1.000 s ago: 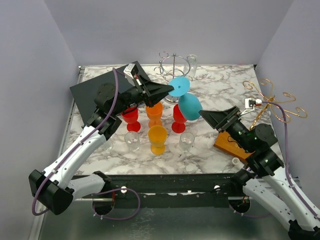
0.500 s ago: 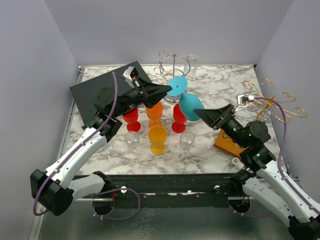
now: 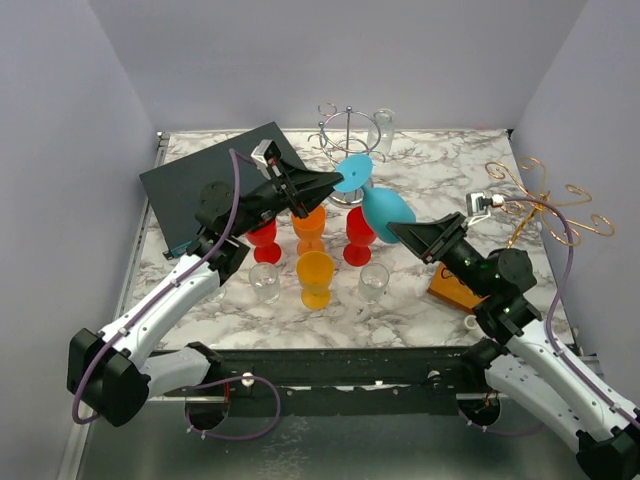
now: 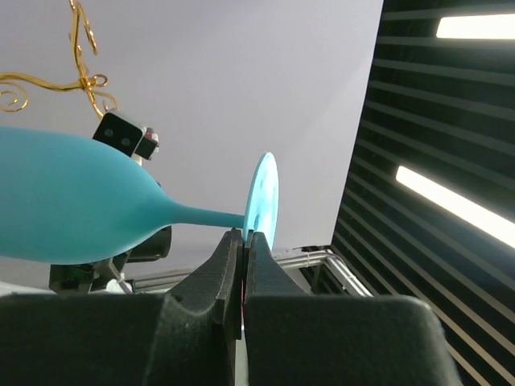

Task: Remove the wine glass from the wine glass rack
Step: Place the wine glass at the center of the board.

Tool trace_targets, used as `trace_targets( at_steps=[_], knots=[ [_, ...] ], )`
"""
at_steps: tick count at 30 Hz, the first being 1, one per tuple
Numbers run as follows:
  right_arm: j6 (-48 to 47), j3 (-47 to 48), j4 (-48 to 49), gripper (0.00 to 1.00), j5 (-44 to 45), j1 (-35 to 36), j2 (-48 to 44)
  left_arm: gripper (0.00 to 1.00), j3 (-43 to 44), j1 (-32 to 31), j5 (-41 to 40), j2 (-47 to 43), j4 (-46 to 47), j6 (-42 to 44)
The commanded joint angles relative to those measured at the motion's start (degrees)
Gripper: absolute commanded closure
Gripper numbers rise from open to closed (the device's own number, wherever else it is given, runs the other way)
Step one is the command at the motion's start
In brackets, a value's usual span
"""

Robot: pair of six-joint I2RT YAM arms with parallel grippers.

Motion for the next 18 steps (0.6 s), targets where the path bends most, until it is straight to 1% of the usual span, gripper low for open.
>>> trace_targets(
  at_steps=[1,2,3,4,6,7,9,12,14,16,18],
  knots=[
    [1.4,-0.9,3.3,0.58,-1.3,0.0,-1.0,0.98,-1.4,0.2,0.9,0.5,4.2,-1.2],
    [1.5,-1.1,3.2,0.64,-1.0,0.0,-1.4,0.95,-1.4,0.2,1.0,0.5,4.2,-0.8],
    [1.4,-1.2,3.2,0.68,-0.8,0.0,-1.7,0.88,-1.2,0.2,1.2,0.5,4.2,-0.2],
    [1.4,-1.2,2.8,0.74,-0.5,0.0,-1.9,0.84,-1.1,0.3,1.4,0.7,4.1,0.4],
    [1.1,-0.9,1.7,0.85,-0.1,0.0,-2.3,0.71,-0.6,0.3,1.9,1.0,3.0,2.0],
    [0.9,-0.6,0.9,0.90,0.2,0.0,-2.6,0.63,-0.4,0.4,1.9,0.9,1.7,3.0],
    [0.2,0.0,-0.7,0.99,0.6,0.0,-2.9,0.54,-0.2,0.4,2.3,1.1,0.0,5.2],
    [-1.2,1.9,-4.8,0.99,1.7,0.0,-3.7,0.39,1.6,0.8,2.8,0.9,-5.9,10.9],
    [-2.4,4.0,-8.8,0.99,2.8,0.0,-4.3,0.32,3.7,1.2,2.9,0.8,-11.3,15.8],
    [-3.8,6.5,-14.3,0.99,4.1,0.0,-4.5,0.26,6.9,1.4,2.1,0.6,-20.5,22.7],
    [-4.9,8.4,-18.4,0.99,5.4,0.0,-4.8,0.23,10.3,1.4,1.2,0.9,-27.8,29.1]
  ],
)
